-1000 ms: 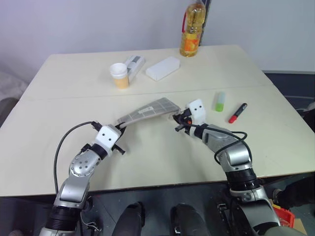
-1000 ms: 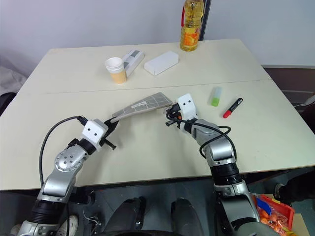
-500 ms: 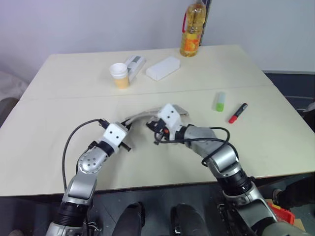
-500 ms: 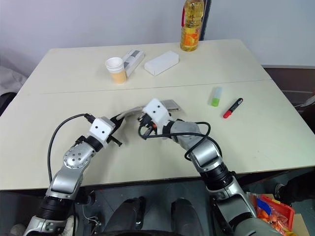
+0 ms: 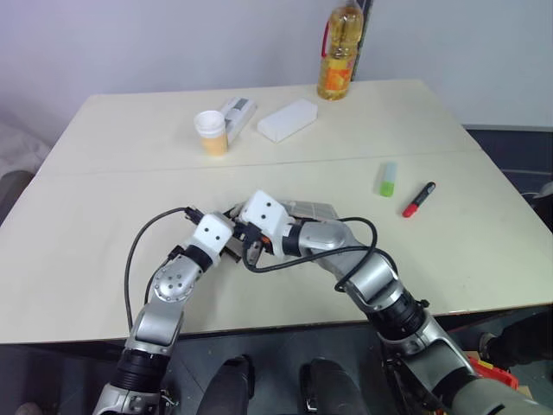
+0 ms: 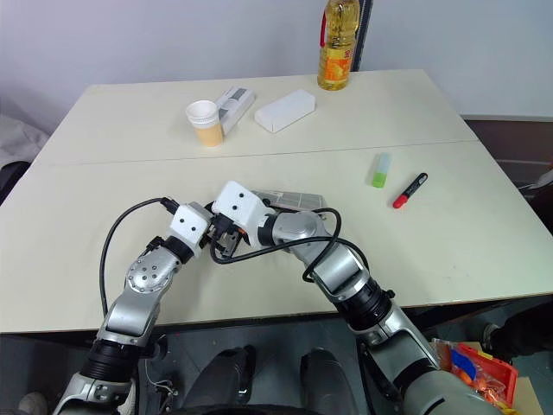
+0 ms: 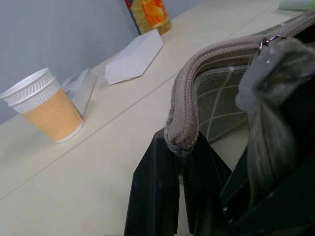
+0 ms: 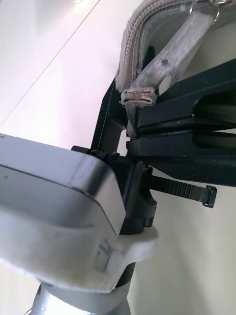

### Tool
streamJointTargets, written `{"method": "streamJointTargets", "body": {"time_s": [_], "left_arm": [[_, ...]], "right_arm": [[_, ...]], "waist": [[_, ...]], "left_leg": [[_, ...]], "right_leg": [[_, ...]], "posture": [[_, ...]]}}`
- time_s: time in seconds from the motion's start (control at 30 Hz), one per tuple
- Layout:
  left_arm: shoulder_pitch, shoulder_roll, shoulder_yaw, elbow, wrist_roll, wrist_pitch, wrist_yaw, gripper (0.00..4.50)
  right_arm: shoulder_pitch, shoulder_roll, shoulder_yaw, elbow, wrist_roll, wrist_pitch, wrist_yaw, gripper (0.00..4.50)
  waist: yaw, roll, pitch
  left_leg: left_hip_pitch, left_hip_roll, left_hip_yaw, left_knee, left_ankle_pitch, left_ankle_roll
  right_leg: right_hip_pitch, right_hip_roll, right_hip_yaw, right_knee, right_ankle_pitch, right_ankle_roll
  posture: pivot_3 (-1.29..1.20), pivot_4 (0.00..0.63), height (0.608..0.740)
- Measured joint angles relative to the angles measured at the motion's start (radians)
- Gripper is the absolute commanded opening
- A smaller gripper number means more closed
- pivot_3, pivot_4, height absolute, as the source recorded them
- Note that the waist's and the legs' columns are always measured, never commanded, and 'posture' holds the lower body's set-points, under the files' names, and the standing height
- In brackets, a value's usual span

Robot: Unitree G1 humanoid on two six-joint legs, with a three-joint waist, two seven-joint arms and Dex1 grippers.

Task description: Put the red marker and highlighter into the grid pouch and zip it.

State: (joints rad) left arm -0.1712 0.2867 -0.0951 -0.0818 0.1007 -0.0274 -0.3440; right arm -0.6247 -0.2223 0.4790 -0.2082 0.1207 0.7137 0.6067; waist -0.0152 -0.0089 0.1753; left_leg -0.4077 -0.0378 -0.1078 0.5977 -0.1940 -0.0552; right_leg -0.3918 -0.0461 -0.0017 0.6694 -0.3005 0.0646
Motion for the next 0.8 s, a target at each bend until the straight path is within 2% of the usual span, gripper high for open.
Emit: {"method": "streamJointTargets", "body": {"time_s": [0.1, 0.3, 0.47, 0.63, 0.7, 0.8], "left_arm": [[0.004, 0.005, -0.002, 0.000, 0.000, 0.000, -0.001, 0.00], [0.018, 0.040, 0.016, 0.000, 0.000, 0.000, 0.003, 0.00], [0.021, 0.050, 0.034, -0.001, 0.001, 0.000, 0.015, 0.00], [0.021, 0.058, 0.051, 0.000, 0.021, -0.001, 0.051, 0.00], [0.019, 0.057, 0.051, 0.001, 0.028, -0.002, 0.064, 0.00], [0.018, 0.057, 0.051, 0.005, 0.045, 0.000, 0.082, 0.00]], "right_arm": [[0.019, -0.026, -0.016, -0.008, 0.005, 0.009, 0.005, 0.90], [0.051, -0.146, -0.088, -0.087, 0.020, 0.030, 0.031, 3.97], [0.075, -0.221, -0.133, -0.132, 0.020, 0.037, 0.040, 3.97], [0.085, -0.273, -0.291, -0.095, 0.022, 0.064, 0.001, 3.97], [0.085, -0.271, -0.347, -0.049, 0.025, 0.076, -0.029, 4.50], [0.075, -0.263, -0.446, 0.060, 0.024, 0.101, -0.107, 4.50]], "waist": [[0.000, 0.000, 0.000], [0.000, 0.000, 0.000], [0.002, 0.000, 0.000], [0.004, 0.000, 0.000], [0.003, 0.000, 0.000], [0.004, 0.000, 0.000]], "left_leg": [[0.000, 0.000, 0.000, 0.000, 0.000, 0.000], [0.000, 0.000, 0.000, 0.000, 0.000, 0.000], [-0.001, 0.000, 0.000, 0.000, 0.000, 0.000], [-0.001, 0.000, 0.000, 0.000, 0.000, 0.000], [-0.001, 0.000, 0.000, 0.000, 0.000, 0.000], [-0.001, 0.000, 0.001, 0.000, 0.000, 0.000]], "right_leg": [[0.000, 0.000, 0.000, 0.000, 0.000, 0.000], [0.000, 0.000, 0.000, -0.001, 0.000, 0.000], [0.000, 0.000, 0.000, -0.001, 0.000, 0.000], [0.001, 0.000, 0.000, -0.002, 0.000, 0.000], [0.001, 0.000, 0.000, -0.002, 0.000, 0.000], [0.001, 0.000, 0.000, -0.002, 0.000, 0.000]], "posture": [[0.00, 0.150, 0.740], [0.00, 0.150, 0.740], [0.00, 0.150, 0.740], [0.00, 0.150, 0.740], [0.00, 0.150, 0.740], [0.00, 0.150, 0.740]]}}
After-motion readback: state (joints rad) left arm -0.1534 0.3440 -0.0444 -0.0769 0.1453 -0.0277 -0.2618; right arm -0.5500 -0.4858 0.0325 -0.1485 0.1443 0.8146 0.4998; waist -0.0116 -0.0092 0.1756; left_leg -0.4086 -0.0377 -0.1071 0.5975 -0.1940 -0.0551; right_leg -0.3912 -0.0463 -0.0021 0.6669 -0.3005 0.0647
